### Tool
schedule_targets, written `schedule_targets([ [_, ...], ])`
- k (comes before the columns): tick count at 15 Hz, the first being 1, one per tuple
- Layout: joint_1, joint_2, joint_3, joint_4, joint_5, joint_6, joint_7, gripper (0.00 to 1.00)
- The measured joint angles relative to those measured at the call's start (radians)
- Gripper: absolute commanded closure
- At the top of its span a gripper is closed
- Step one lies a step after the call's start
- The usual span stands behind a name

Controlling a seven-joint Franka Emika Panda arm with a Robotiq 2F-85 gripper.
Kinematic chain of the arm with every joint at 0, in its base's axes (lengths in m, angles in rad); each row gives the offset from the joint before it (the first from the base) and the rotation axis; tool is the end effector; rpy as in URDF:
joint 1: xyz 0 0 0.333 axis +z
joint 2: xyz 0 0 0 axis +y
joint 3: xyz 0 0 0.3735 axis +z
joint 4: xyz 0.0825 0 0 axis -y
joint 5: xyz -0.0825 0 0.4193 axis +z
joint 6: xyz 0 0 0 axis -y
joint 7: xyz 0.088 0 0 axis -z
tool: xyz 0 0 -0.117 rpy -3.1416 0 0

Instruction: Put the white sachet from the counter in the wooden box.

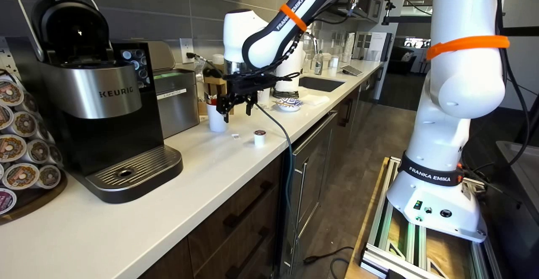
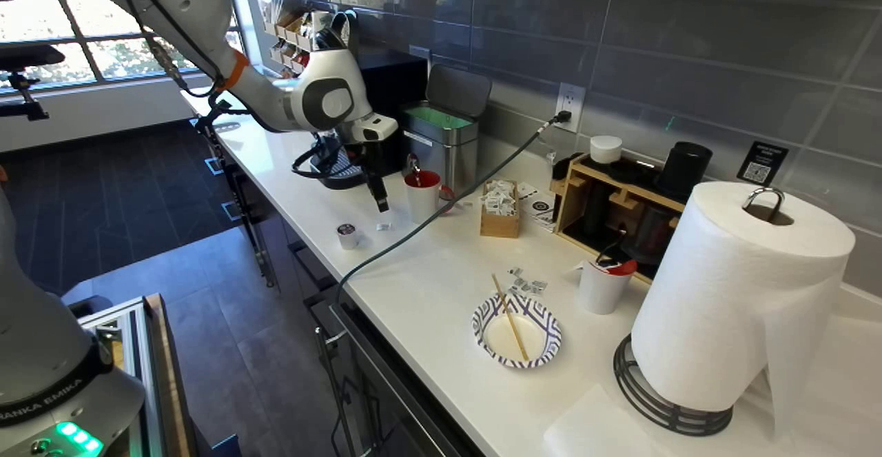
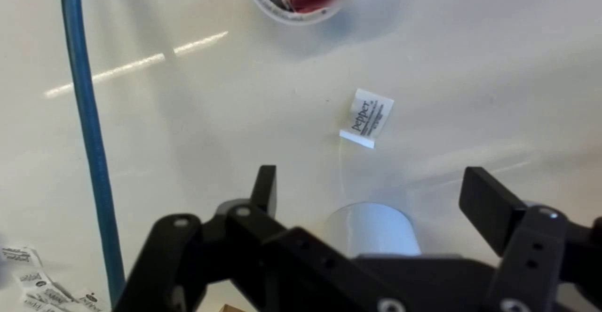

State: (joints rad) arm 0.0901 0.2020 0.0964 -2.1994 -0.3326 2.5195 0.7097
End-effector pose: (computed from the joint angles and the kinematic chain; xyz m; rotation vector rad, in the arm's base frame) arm 0.5901 0.1115 0.3230 2.9819 -0.4002 0.2876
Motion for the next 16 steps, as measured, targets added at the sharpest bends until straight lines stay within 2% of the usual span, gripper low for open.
schedule_targets([
  [5, 0.022, 0.106, -0.037, 0.079, 0.053, -0.037, -0.025, 0.00],
  [12, 0.012, 0.169, -0.039, 0.104, 0.271, -0.036, -0.280, 0.00],
  [13, 0.008, 0.169, -0.040, 0.104, 0.293, -0.036, -0.305, 0.01],
  [14, 0.004, 0.169, -0.042, 0.104, 0.310, -0.036, -0.323, 0.08],
  [16, -0.002, 0.169, -0.045, 0.104, 0.331, -0.036, -0.349, 0.16],
])
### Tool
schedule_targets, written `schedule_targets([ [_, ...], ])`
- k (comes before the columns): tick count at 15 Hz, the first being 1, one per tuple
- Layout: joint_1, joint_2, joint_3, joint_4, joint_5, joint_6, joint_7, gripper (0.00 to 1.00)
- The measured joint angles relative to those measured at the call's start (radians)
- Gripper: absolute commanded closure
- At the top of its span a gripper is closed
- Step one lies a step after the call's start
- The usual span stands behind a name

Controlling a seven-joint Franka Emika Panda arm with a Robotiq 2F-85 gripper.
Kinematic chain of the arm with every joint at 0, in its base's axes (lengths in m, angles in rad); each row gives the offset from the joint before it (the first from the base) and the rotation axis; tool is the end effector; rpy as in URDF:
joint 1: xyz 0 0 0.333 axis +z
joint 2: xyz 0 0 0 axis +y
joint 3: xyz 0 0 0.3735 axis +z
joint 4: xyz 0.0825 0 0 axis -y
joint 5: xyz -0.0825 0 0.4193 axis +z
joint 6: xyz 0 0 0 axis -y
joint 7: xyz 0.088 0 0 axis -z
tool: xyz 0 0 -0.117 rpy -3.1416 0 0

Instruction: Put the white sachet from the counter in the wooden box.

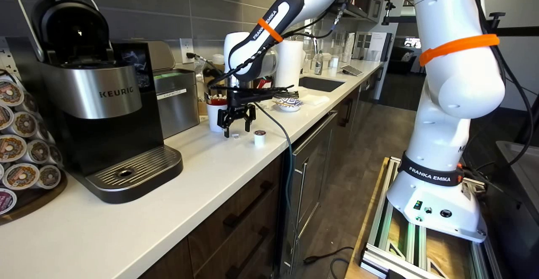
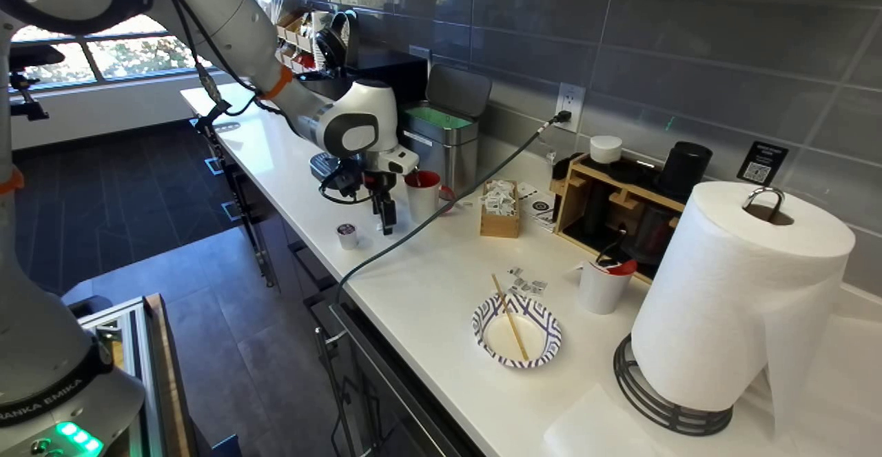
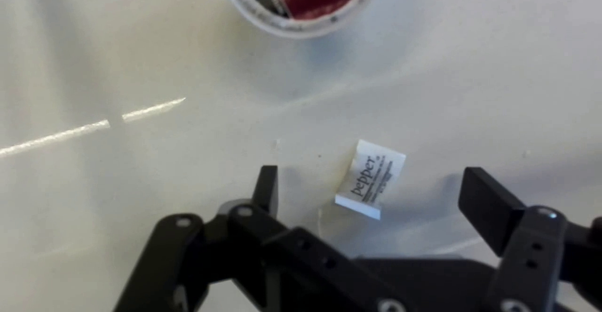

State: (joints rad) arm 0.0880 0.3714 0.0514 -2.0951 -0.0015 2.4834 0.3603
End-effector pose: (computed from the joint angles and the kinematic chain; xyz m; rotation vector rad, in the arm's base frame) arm 0.6229 0.0865 0.2601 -3.1007 0.3478 -0.0195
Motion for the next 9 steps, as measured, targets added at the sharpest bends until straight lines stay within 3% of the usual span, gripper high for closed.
schedule_targets([
  [1, -0.001, 0.000, -0.001, 0.000, 0.008, 0.000, -0.010, 0.22],
  [2, -0.001, 0.000, -0.002, 0.000, 0.013, 0.000, -0.015, 0.08],
  [3, 0.000, 0.000, -0.002, 0.000, 0.013, 0.000, -0.015, 0.05],
  [4, 0.001, 0.000, -0.002, 0.000, 0.013, 0.000, -0.015, 0.15],
  [6, 0.004, -0.001, -0.002, 0.000, 0.013, 0.000, -0.015, 0.00],
  [9, 0.007, -0.001, -0.006, 0.001, 0.011, 0.000, -0.012, 0.00],
])
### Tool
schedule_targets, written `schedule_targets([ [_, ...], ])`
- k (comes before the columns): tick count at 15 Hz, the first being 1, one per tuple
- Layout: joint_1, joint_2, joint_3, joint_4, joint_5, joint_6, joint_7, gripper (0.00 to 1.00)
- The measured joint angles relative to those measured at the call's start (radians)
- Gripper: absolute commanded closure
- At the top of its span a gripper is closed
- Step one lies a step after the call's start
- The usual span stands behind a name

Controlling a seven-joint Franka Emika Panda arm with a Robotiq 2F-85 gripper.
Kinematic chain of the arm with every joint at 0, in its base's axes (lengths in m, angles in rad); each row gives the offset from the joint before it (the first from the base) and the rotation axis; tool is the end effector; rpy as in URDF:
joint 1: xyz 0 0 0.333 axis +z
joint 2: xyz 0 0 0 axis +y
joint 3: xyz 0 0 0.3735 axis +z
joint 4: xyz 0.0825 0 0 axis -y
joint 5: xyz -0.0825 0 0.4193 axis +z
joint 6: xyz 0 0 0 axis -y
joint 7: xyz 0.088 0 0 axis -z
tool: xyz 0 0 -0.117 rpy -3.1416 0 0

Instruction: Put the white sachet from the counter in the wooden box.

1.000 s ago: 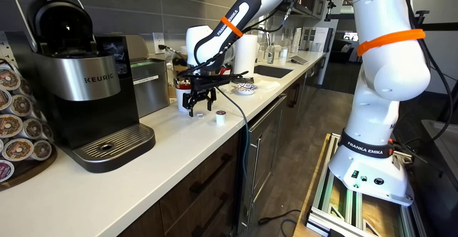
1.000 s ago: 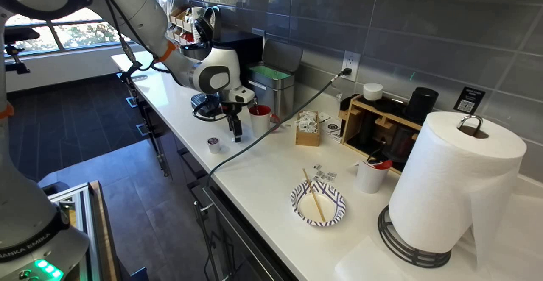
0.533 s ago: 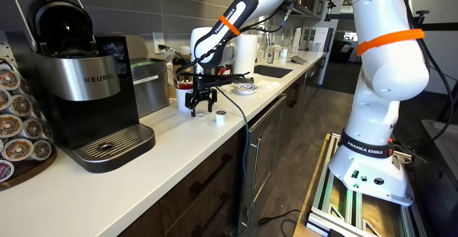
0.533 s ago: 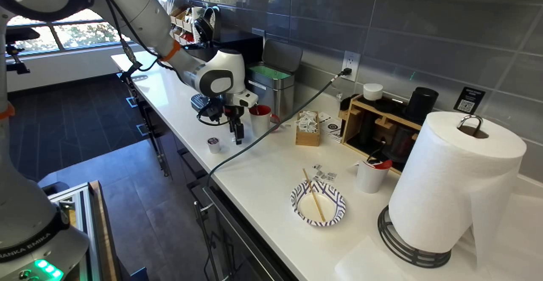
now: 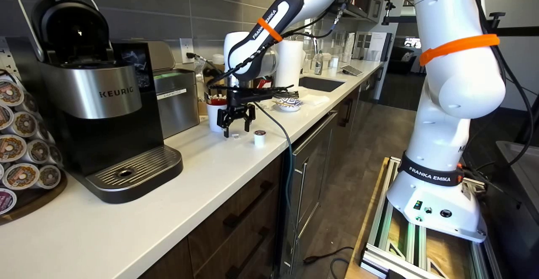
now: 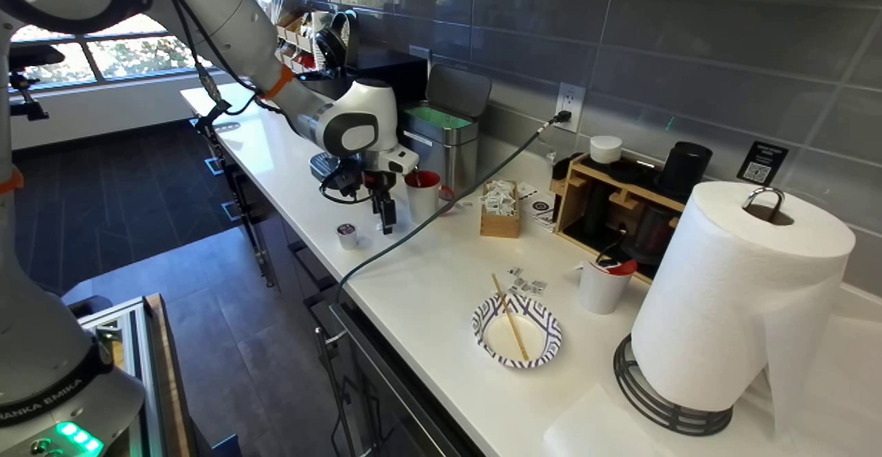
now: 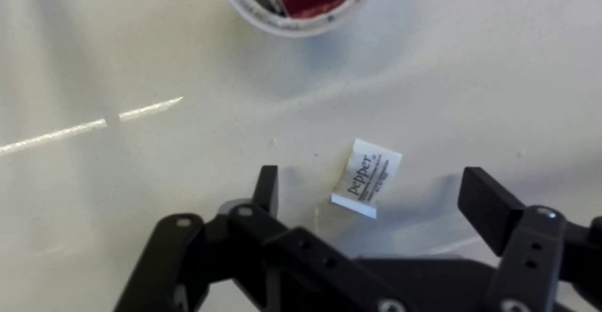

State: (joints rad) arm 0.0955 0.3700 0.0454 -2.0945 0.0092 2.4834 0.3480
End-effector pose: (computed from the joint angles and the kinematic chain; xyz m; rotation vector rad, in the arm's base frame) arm 0.6231 0.0876 0.2612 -3.0970 0.3382 -0.0207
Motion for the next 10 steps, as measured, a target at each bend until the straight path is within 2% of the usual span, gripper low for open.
schedule_targets([
  [3, 0.016, 0.000, -0.021, 0.000, -0.009, 0.000, 0.023, 0.01],
  [5, 0.027, 0.001, -0.034, 0.000, -0.014, 0.000, 0.041, 0.08],
  [6, 0.031, 0.001, -0.038, 0.000, -0.016, 0.000, 0.048, 0.26],
  [8, 0.041, 0.001, -0.046, 0.000, -0.023, 0.000, 0.065, 0.34],
  [10, 0.051, 0.001, -0.052, 0.000, -0.035, 0.000, 0.081, 0.52],
])
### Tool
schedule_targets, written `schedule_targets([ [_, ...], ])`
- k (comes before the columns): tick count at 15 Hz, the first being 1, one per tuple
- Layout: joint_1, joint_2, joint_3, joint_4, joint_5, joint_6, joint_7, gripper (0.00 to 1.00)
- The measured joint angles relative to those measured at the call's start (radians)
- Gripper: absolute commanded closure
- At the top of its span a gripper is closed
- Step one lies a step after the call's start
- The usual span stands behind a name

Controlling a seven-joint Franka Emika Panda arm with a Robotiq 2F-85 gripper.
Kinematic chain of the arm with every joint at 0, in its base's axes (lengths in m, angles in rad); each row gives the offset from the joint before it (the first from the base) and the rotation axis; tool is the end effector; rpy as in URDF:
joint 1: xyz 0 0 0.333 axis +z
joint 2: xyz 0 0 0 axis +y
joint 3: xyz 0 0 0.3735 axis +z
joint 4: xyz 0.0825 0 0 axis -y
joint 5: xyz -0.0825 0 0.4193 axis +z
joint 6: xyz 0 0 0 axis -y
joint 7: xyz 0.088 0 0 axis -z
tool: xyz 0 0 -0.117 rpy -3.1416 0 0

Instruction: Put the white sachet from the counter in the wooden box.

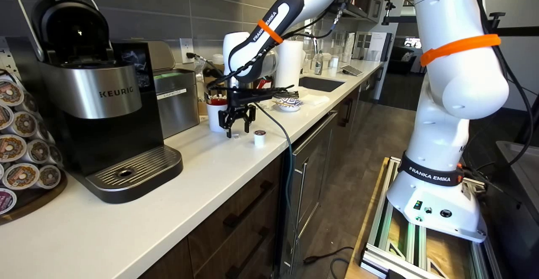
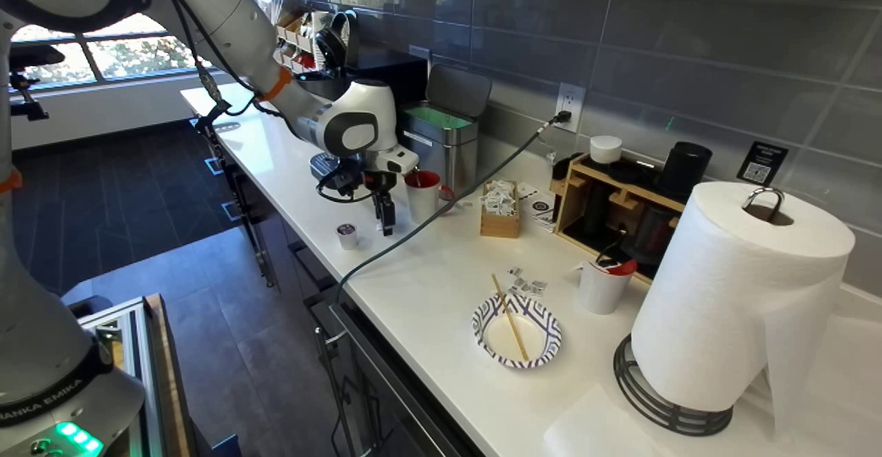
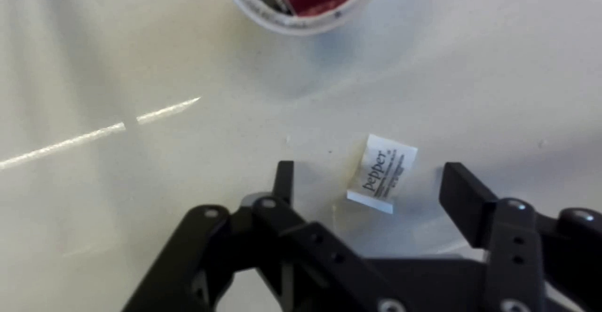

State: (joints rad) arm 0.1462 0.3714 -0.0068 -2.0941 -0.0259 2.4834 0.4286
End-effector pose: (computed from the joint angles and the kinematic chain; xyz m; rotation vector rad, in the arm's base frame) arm 0.6231 0.0875 0.2603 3.1005 -0.4186 0.0350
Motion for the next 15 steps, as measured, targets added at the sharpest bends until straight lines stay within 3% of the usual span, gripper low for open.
schedule_targets([
  [6, 0.026, 0.000, -0.016, 0.000, -0.046, 0.000, 0.049, 0.97],
  [7, 0.029, 0.000, -0.018, 0.000, -0.052, 0.000, 0.057, 1.00],
  [15, 0.031, -0.019, -0.024, -0.007, -0.069, 0.000, 0.067, 1.00],
])
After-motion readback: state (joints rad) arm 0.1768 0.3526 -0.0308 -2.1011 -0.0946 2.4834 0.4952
